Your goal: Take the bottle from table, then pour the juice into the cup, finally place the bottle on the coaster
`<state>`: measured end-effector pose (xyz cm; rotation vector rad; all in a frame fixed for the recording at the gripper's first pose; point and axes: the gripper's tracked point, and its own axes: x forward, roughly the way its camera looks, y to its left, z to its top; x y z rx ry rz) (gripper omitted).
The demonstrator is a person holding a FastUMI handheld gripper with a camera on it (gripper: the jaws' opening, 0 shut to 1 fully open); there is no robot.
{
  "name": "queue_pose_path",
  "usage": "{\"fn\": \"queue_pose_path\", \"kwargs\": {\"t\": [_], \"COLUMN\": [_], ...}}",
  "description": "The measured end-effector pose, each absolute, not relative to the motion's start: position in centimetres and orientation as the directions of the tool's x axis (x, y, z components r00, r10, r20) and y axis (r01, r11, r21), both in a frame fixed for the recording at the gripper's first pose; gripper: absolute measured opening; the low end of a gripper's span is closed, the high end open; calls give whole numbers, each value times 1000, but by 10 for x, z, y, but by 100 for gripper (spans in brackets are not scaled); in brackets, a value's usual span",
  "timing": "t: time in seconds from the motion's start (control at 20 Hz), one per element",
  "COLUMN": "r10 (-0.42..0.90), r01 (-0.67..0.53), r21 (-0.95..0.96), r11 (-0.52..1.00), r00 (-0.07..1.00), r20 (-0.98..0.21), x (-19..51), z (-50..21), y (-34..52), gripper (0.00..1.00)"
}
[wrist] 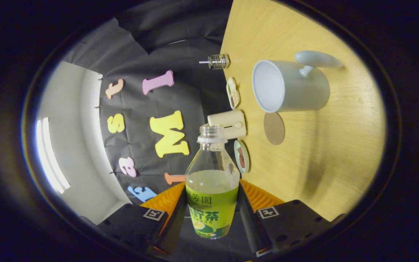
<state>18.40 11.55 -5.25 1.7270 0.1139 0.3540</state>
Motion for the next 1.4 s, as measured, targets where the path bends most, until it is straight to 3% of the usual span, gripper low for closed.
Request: {"fn": "queue_pose_path", "kwargs": {"t": [1.4], "r10": [255], "r01": [-138], "r21": [898], "r11": [-418], "r00": [931], "r20": [262], "x": [186], "z": [-22], "y": [101], "gripper": [78]}}
